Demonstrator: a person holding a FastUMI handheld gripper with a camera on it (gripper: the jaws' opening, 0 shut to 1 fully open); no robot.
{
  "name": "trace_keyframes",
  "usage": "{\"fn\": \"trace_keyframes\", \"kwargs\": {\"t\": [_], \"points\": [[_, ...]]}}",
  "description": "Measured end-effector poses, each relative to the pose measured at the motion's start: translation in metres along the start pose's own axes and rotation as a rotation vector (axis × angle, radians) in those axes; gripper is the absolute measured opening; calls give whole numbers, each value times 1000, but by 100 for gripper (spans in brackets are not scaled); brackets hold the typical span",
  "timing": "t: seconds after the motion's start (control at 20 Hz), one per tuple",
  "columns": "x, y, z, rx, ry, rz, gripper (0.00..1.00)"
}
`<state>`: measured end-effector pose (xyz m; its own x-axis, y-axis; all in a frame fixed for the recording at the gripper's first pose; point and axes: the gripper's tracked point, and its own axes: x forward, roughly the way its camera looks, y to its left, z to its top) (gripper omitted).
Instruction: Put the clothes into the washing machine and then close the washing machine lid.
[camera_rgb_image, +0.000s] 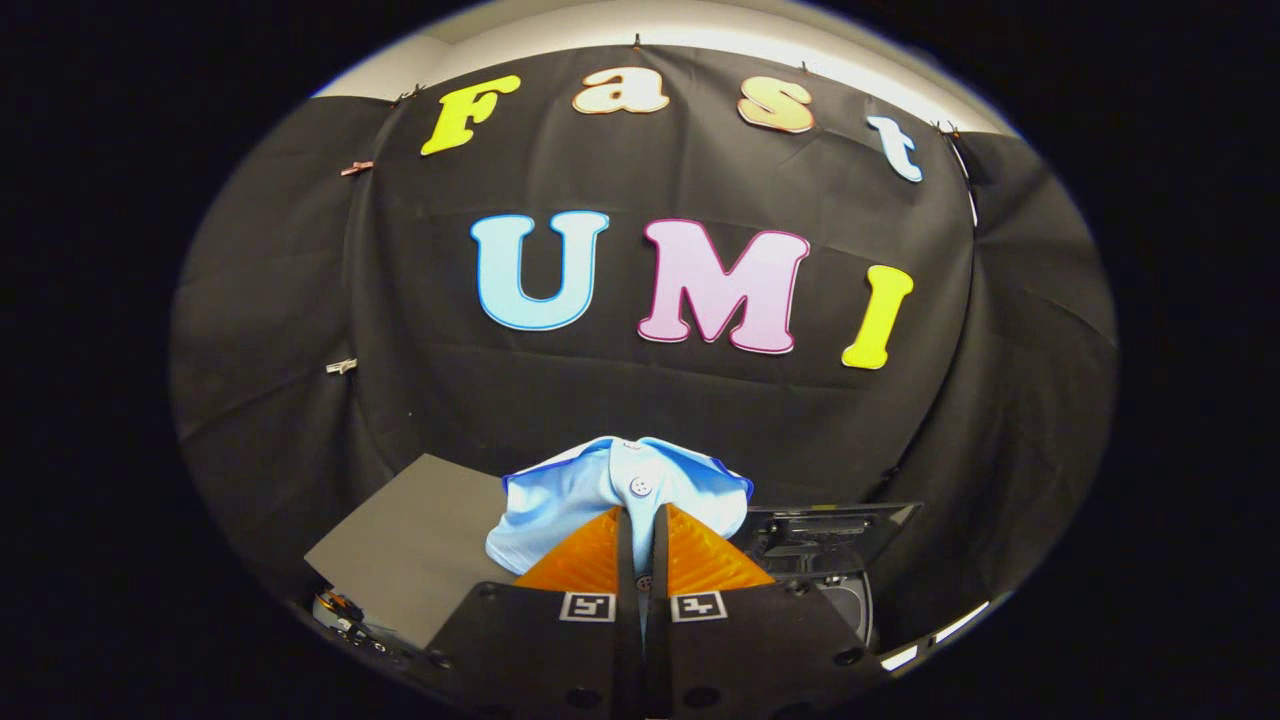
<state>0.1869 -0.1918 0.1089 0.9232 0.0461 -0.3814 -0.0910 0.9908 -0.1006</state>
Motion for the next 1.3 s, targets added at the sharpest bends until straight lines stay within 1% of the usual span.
{"fn": "trace_keyframes", "kwargs": {"t": [0.3,0.4,0.5,0.55,0.6,0.65,0.8,0.9,1.1,1.3], "points": [[2,-73,-15,24,9,-78,6],[6,-102,-25,24,17,-130,5],[12,-120,-36,24,28,-160,6],[12,-117,-37,20,28,-169,5],[15,-125,-44,14,38,-178,6],[20,-135,-50,0,44,-180,6],[28,-159,-67,29,56,-195,6],[36,-176,-83,15,75,-210,6],[55,-192,-109,17,106,-202,5],[76,-205,-147,26,153,-190,6]]}}
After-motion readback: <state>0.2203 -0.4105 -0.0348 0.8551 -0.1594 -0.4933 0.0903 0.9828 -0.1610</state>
